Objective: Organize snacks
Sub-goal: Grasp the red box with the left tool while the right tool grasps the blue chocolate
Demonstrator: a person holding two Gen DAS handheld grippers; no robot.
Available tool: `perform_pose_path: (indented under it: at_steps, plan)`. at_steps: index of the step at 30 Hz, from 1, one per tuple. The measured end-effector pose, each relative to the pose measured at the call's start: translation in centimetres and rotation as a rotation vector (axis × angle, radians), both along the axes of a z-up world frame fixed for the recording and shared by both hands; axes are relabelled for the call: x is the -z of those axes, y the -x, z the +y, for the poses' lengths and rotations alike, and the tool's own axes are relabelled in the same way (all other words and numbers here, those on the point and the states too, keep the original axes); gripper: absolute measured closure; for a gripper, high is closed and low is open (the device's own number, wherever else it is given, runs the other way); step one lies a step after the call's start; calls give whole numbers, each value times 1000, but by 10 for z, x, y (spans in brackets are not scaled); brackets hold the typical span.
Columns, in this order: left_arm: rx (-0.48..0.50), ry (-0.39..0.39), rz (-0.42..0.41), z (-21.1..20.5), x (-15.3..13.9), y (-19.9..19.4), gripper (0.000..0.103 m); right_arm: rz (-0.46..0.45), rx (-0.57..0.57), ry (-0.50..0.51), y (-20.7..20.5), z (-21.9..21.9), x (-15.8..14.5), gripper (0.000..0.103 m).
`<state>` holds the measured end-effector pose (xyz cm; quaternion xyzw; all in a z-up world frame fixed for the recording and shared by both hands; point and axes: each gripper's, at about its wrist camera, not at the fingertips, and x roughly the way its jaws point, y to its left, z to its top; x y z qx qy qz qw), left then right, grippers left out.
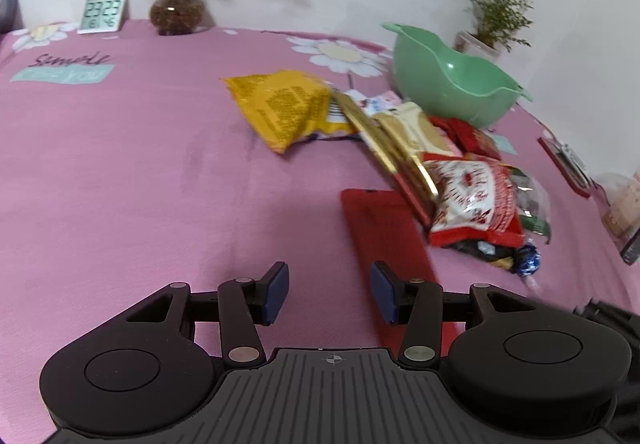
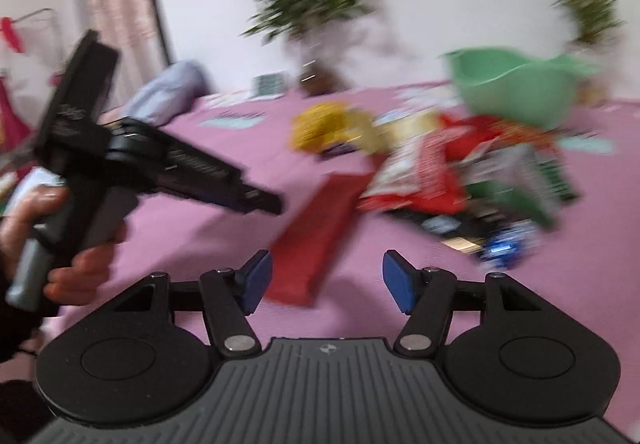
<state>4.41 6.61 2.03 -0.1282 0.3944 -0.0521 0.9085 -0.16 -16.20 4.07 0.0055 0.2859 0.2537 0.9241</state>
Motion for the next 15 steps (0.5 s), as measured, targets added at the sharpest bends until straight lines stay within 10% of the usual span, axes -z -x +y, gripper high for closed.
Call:
perform_pose_path:
  at_steps: [8, 15]
  plan:
    - [63, -78, 31, -42, 3, -8, 0, -61, 316, 99, -10, -30, 6, 36]
    - [77, -97, 40, -61, 2, -19, 0, -15, 356, 88, -38, -34, 12, 36]
